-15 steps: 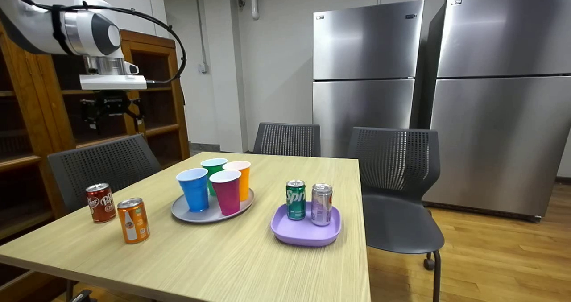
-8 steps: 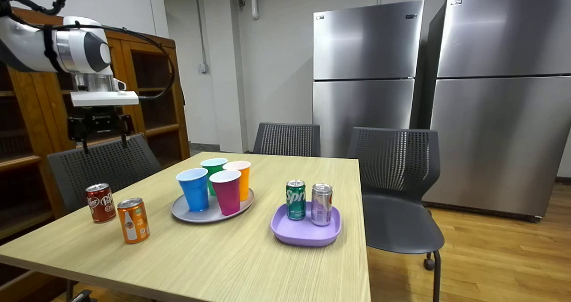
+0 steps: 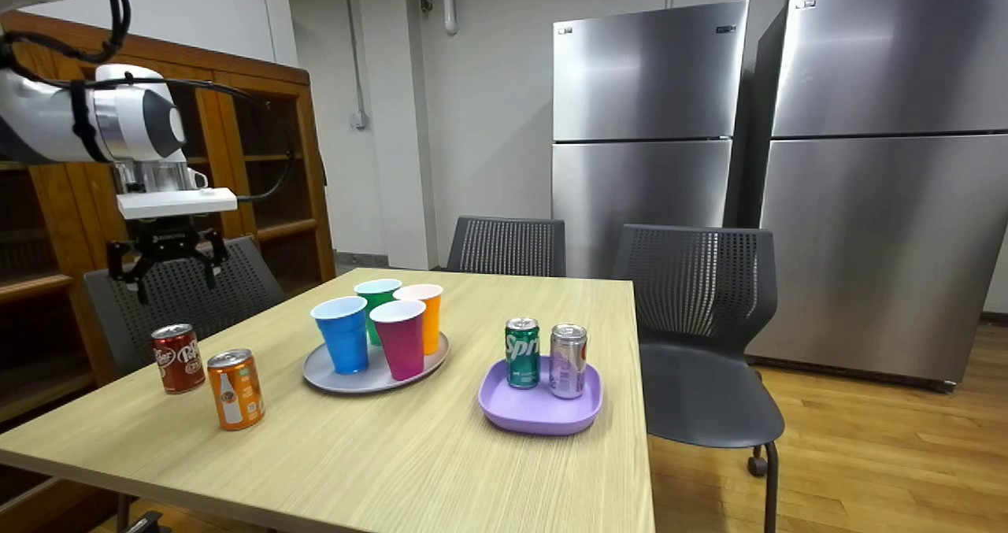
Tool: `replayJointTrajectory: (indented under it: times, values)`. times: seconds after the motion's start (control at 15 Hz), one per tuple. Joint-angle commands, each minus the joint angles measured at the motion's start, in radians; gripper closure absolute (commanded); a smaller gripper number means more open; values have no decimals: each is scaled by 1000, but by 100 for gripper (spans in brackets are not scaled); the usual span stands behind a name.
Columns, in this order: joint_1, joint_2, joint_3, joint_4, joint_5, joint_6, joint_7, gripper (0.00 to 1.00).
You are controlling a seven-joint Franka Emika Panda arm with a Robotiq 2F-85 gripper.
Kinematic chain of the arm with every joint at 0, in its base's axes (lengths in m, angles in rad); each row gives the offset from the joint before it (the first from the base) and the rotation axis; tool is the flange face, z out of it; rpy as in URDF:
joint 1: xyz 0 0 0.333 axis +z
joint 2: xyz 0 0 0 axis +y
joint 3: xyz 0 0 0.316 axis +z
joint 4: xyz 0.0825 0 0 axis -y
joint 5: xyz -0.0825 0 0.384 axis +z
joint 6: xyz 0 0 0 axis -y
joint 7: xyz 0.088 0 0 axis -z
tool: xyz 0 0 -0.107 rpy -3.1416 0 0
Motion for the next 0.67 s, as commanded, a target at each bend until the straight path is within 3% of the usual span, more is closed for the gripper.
replayJointTrajectory:
  times: [0.0, 0.6]
  values:
    - [11, 29, 0, 4, -41, 16, 8, 0]
    - [27, 93, -2, 4, -80, 31, 6, 0]
